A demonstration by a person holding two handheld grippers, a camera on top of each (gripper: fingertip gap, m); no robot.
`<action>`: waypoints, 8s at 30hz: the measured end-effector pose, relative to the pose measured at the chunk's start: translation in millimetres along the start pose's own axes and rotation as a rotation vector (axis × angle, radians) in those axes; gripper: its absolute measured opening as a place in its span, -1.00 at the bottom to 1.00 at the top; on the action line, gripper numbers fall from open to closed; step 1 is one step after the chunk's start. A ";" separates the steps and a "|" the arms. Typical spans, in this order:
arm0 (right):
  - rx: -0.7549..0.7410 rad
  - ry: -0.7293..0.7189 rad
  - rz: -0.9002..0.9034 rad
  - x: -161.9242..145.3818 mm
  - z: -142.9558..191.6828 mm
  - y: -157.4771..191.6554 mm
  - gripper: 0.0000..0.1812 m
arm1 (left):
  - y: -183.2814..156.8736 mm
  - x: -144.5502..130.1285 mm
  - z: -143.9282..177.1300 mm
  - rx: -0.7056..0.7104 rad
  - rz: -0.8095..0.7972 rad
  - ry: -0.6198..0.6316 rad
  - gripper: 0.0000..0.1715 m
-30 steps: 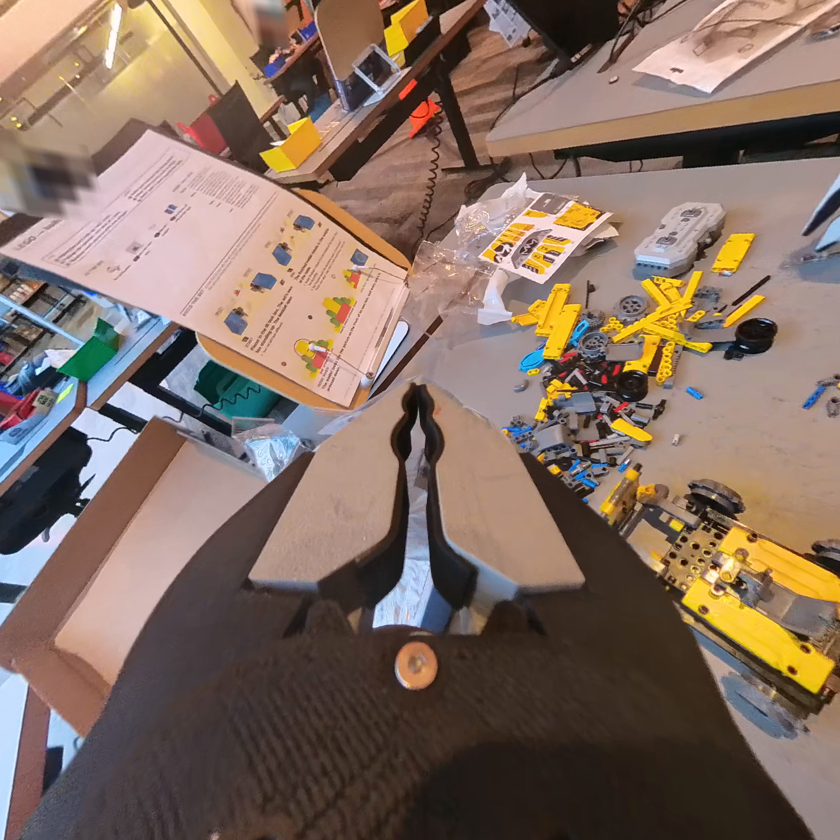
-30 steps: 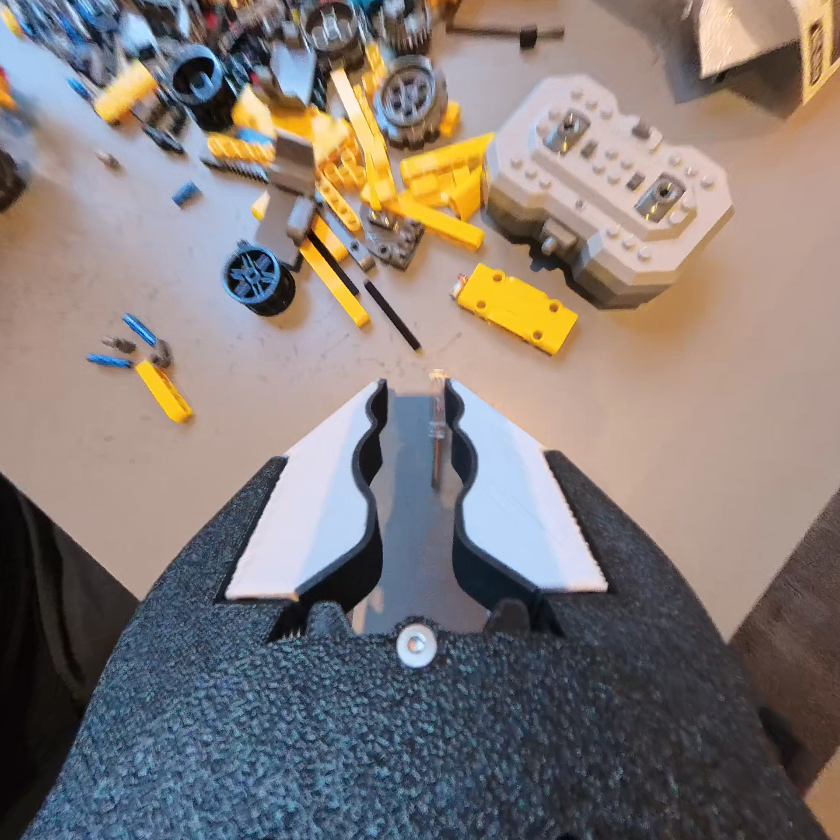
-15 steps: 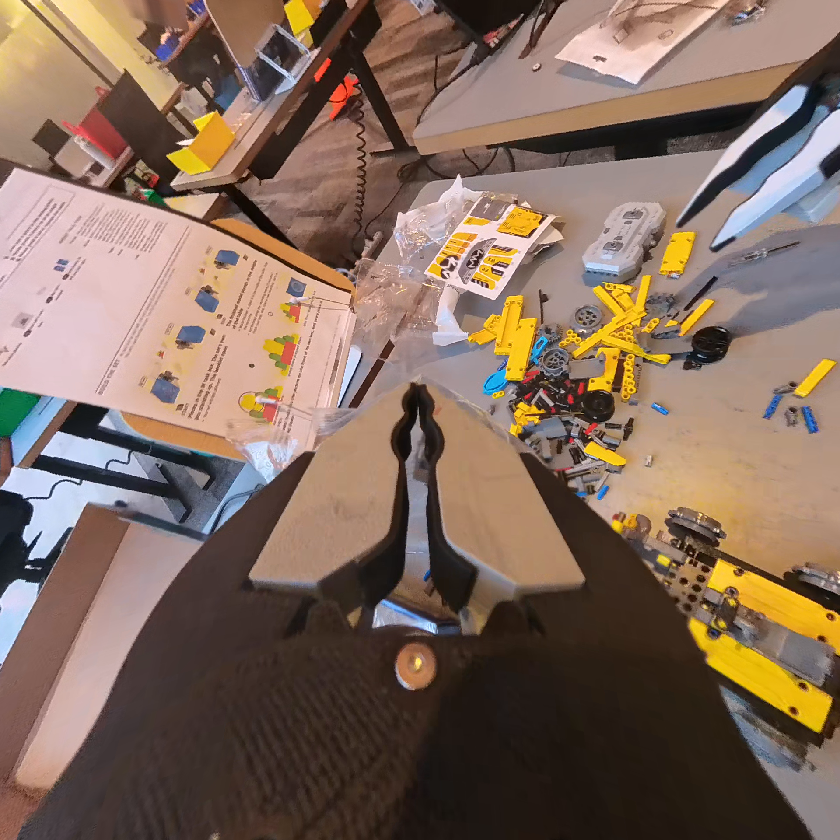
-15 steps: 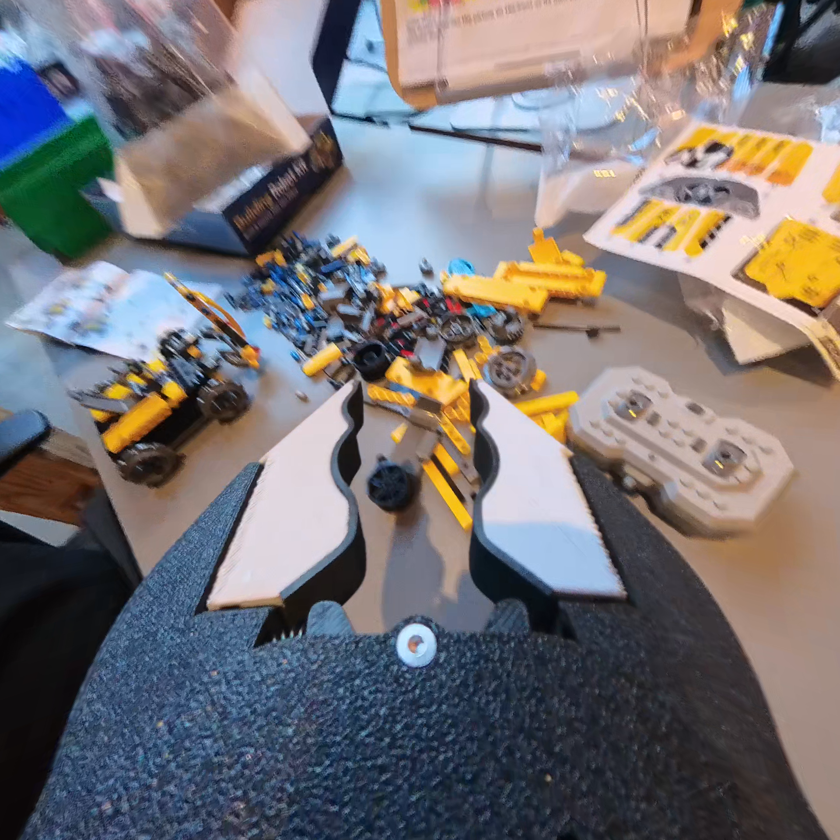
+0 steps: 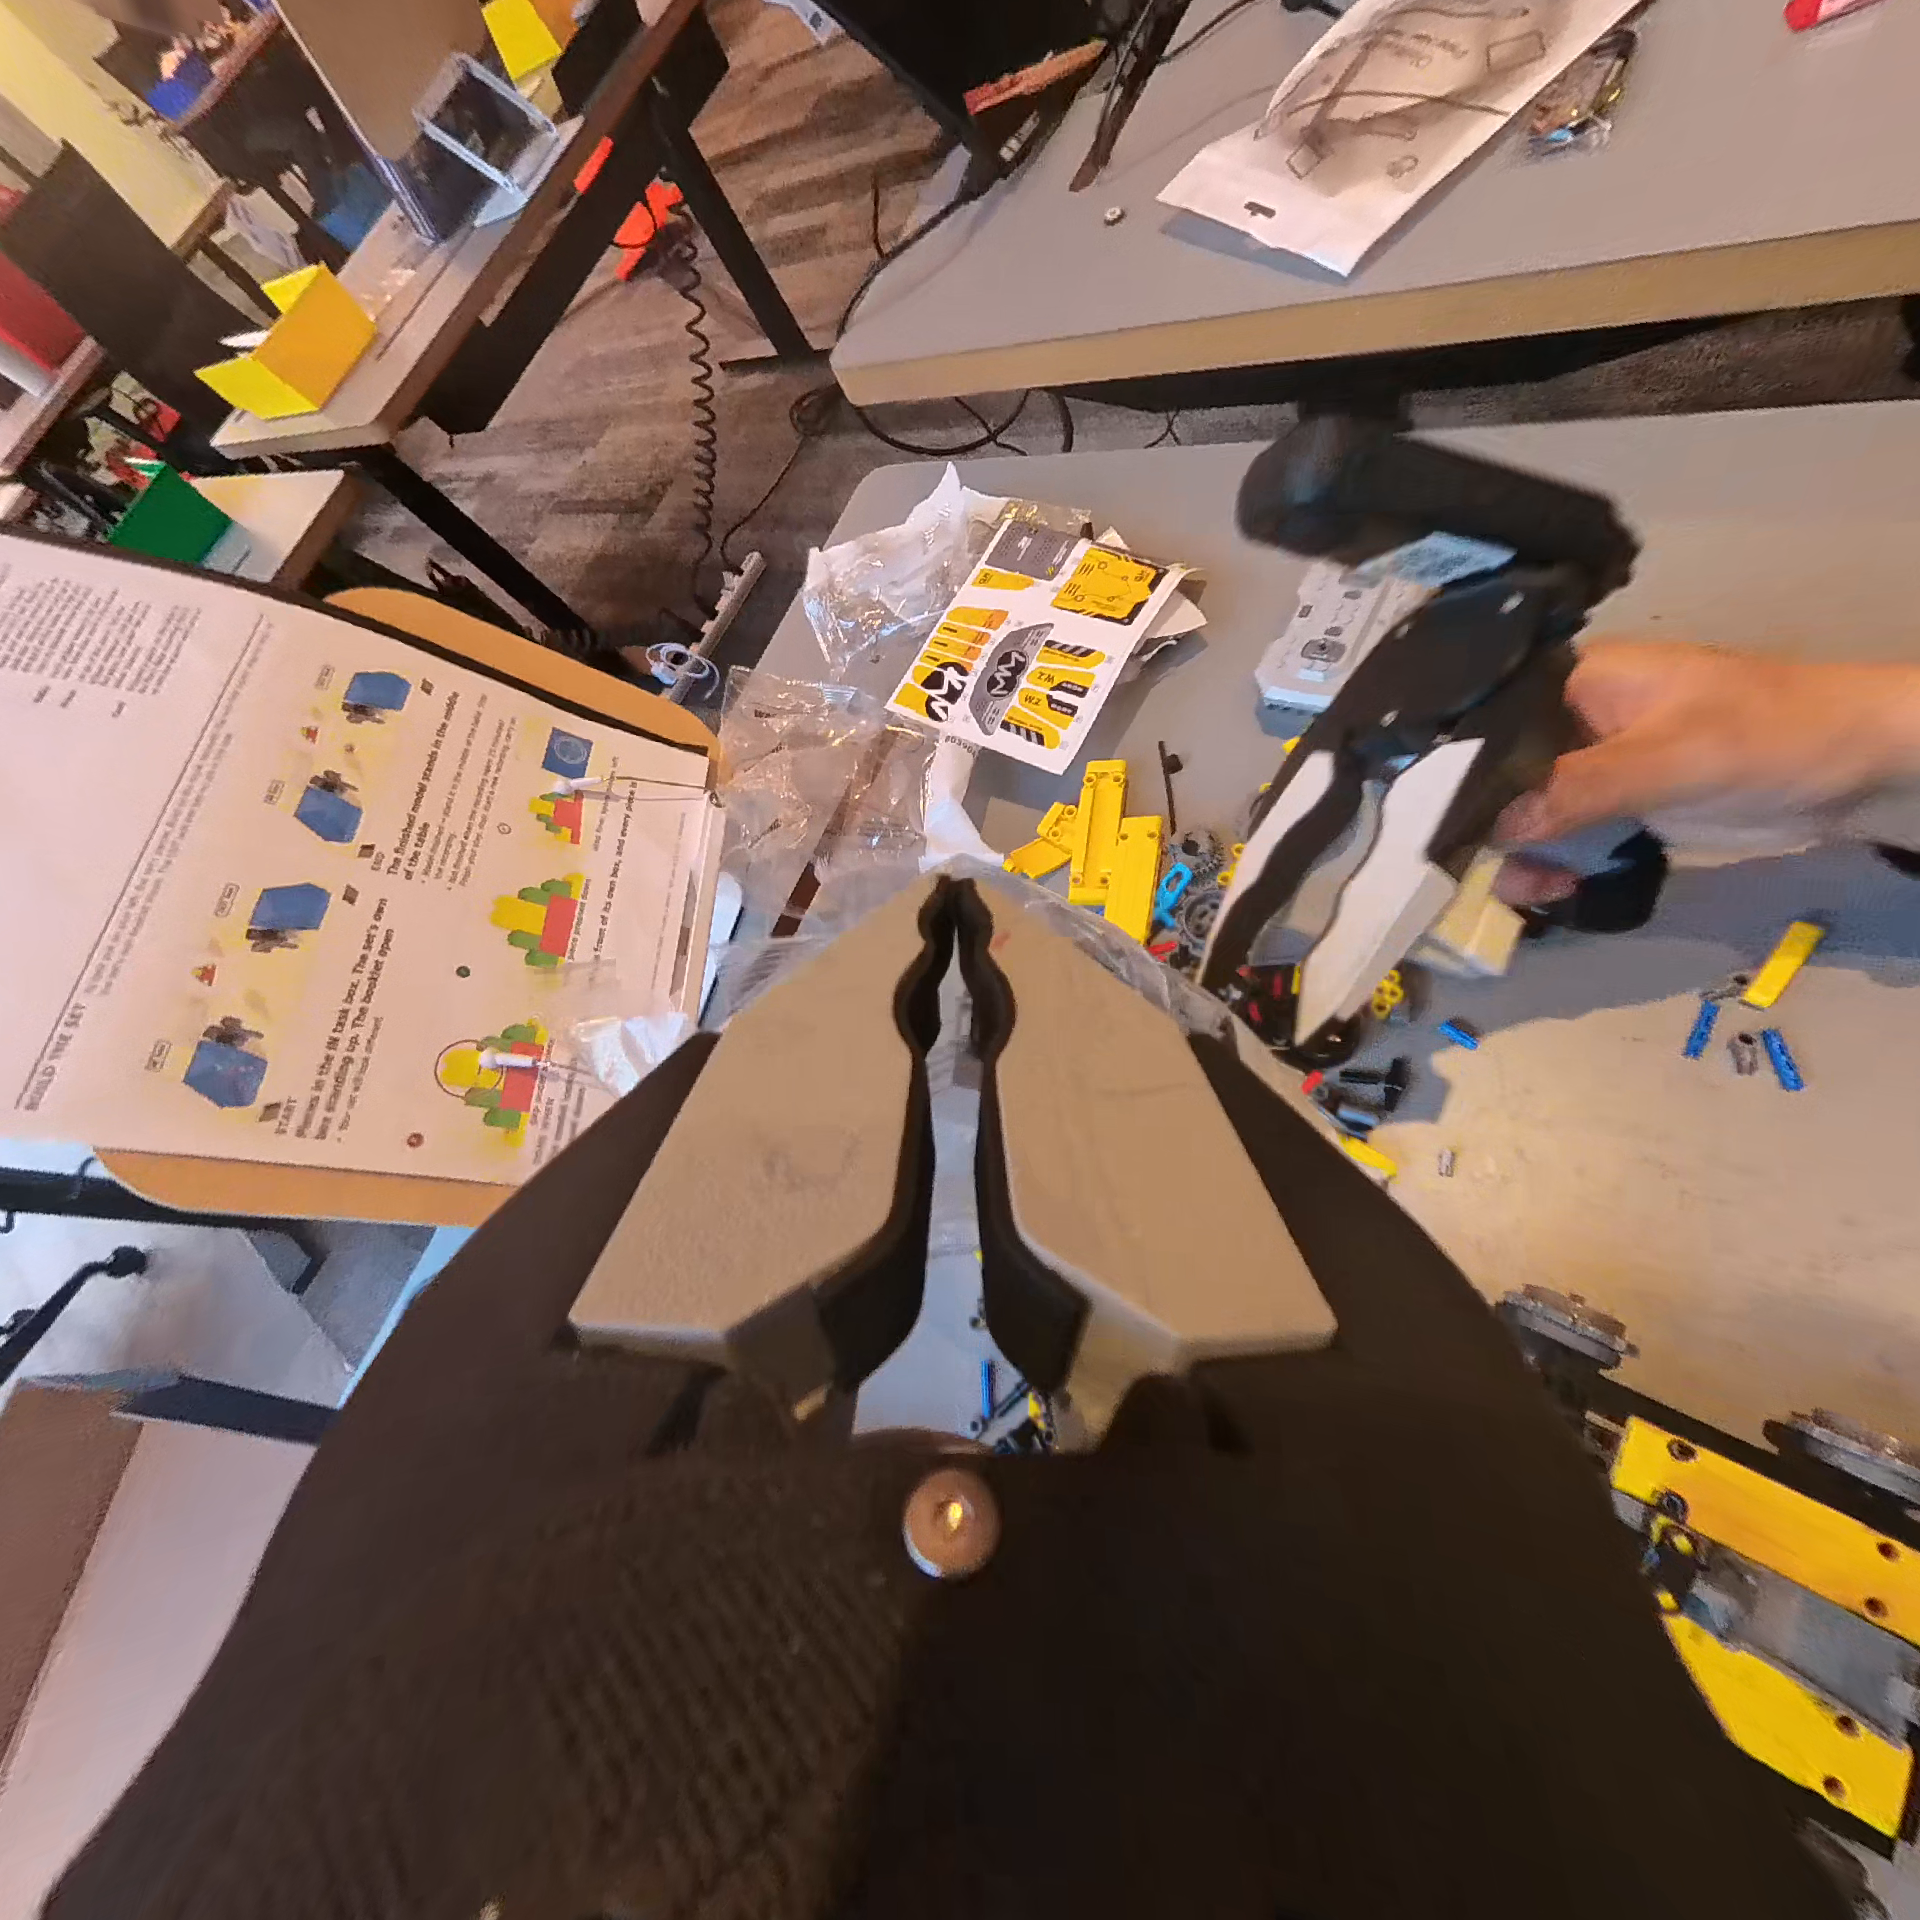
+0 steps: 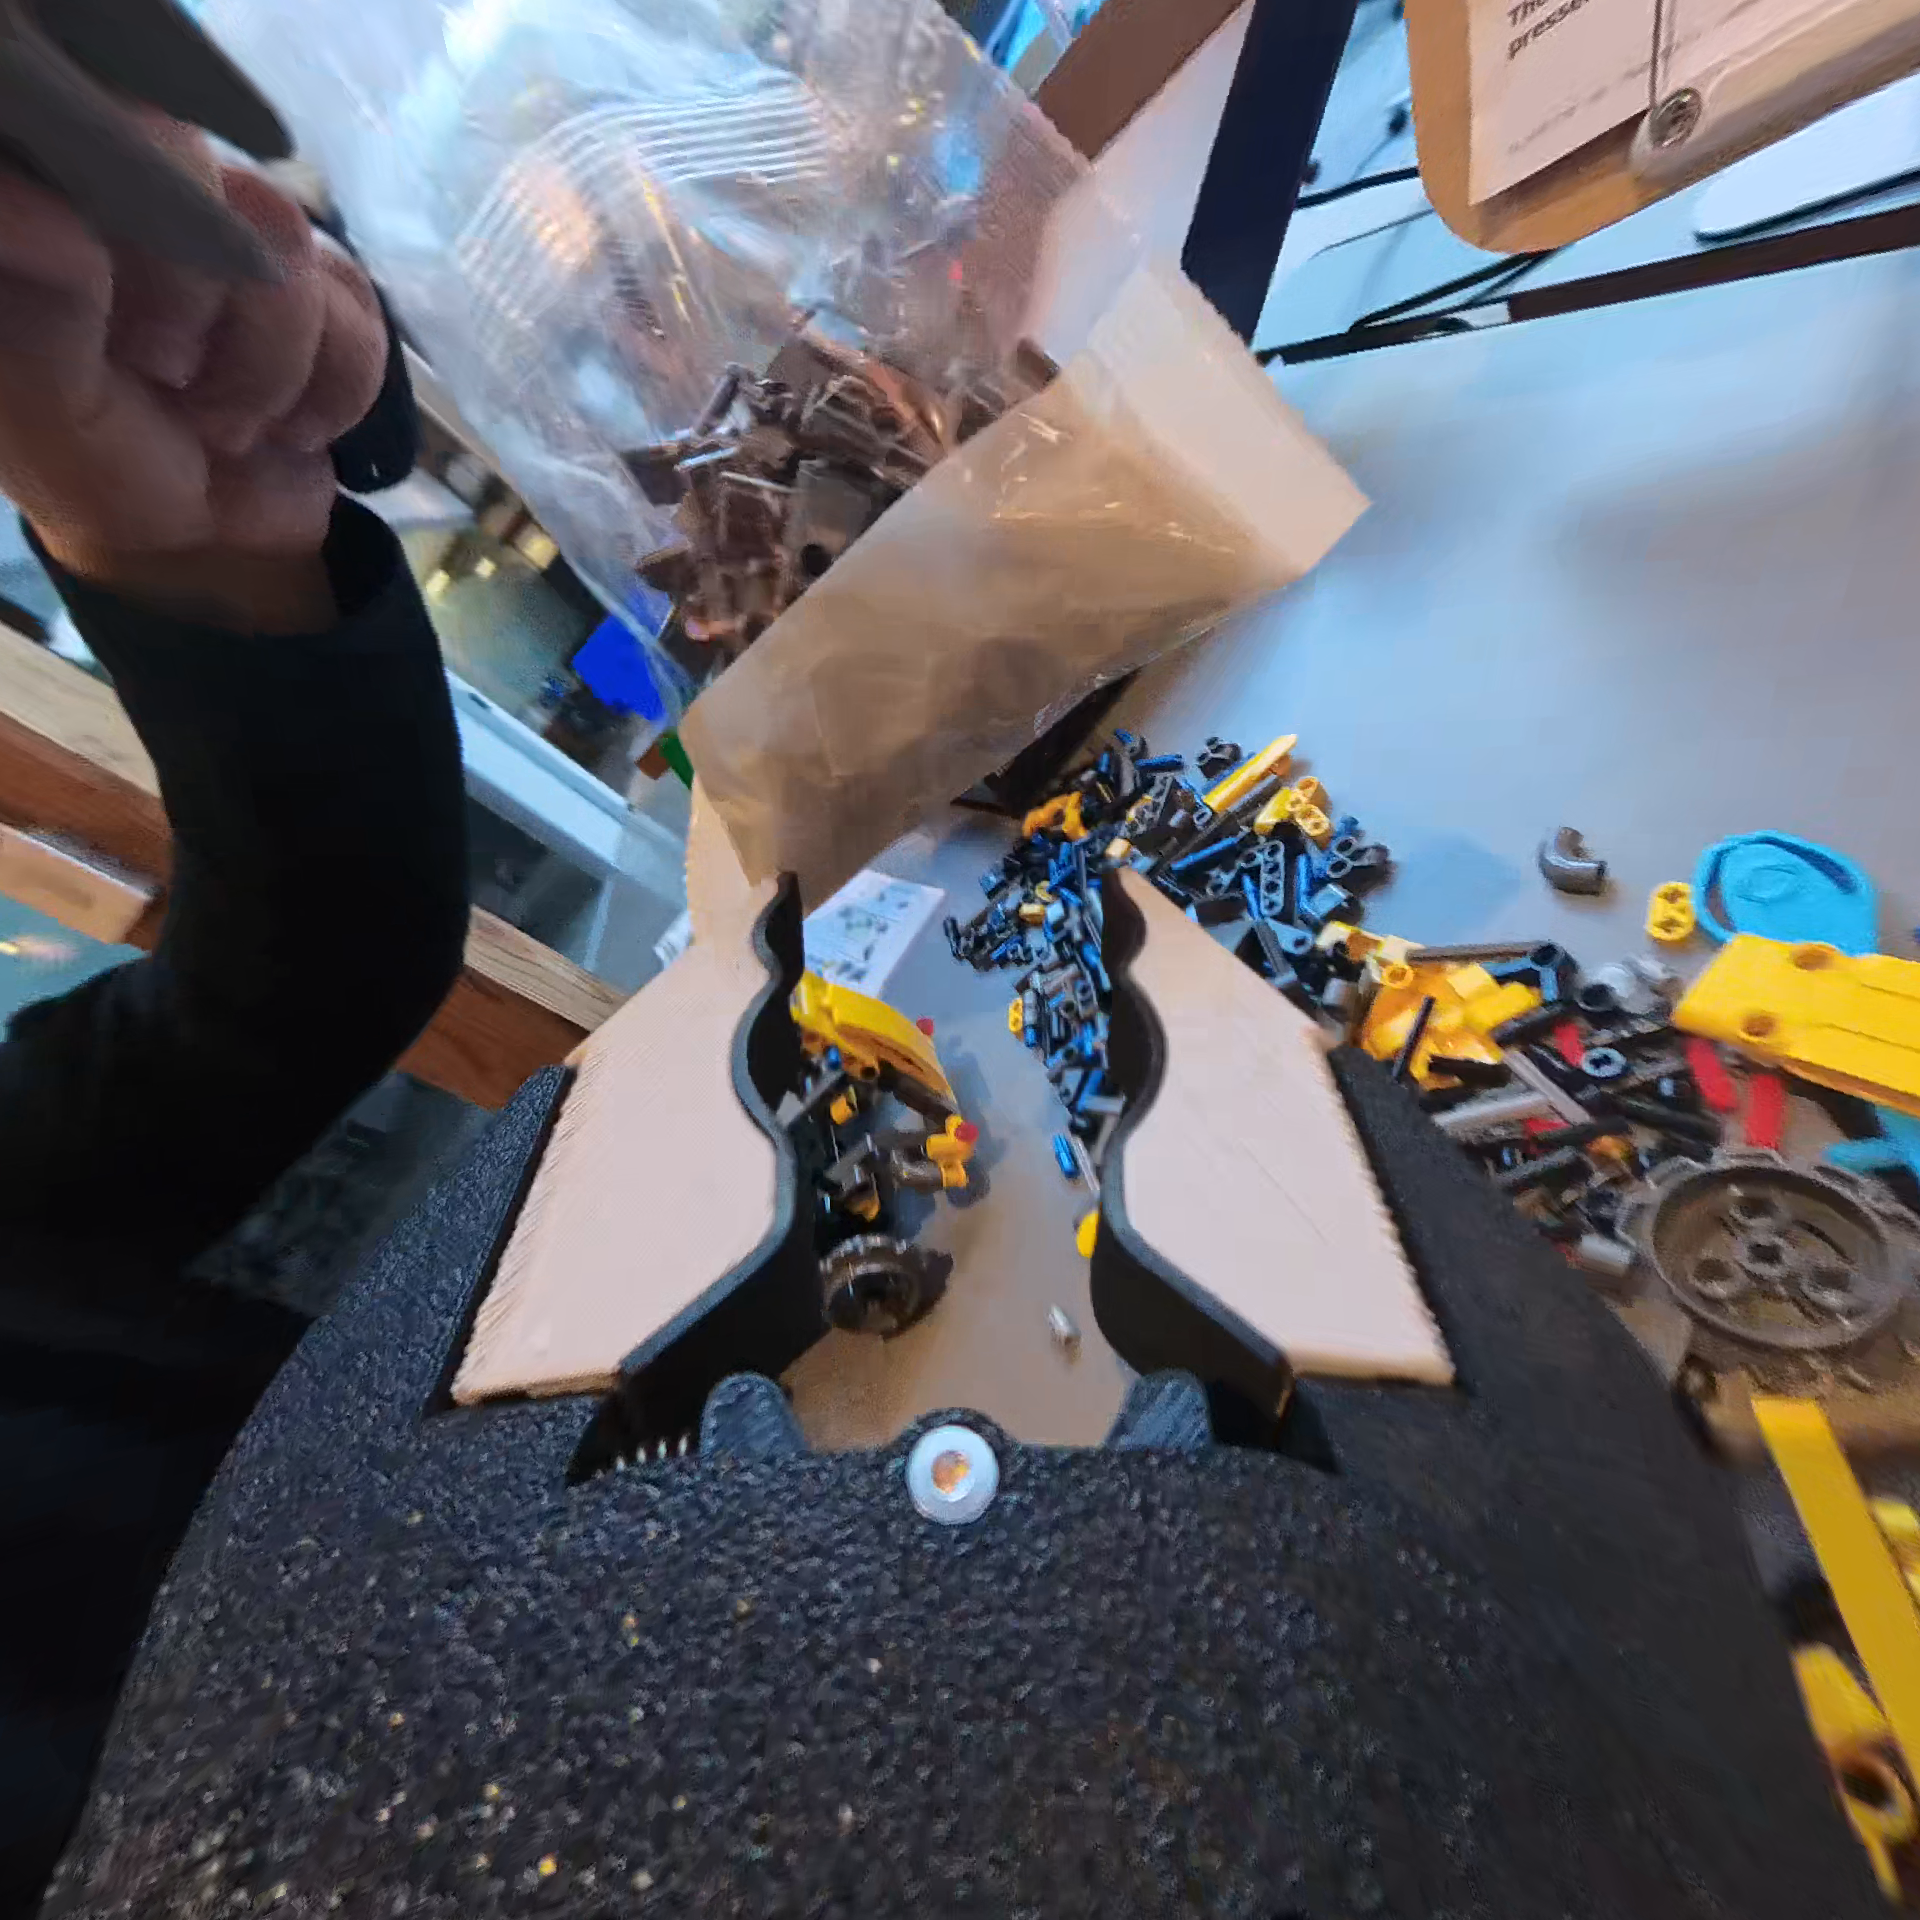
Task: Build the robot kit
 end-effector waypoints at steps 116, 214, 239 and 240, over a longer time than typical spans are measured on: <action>-0.168 0.492 0.636 107.7 -66.4 -100.1 -1.00 | 82.2 -232.1 -108.9 -0.384 -0.084 0.658 -1.00; -0.394 0.573 0.888 130.9 -128.4 -26.4 -1.00 | 31.8 -227.1 -50.1 -0.246 0.300 0.469 -1.00; -0.467 0.575 0.897 154.8 -93.6 -32.5 -1.00 | 24.1 -188.3 -74.0 -0.287 0.302 0.429 -1.00; -0.470 0.577 0.902 155.5 -92.5 -31.8 -1.00 | 24.1 -187.2 -74.9 -0.287 0.301 0.427 -1.00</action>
Point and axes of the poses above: each gripper's, where its closed fingertips meet, z back along the fingers, x out of its top, y = z × x across the jaws, the point moved 1 cm from there along z, back along the fingers, and after that the axes turned 5 degrees about -y, right-handed, at the moved point
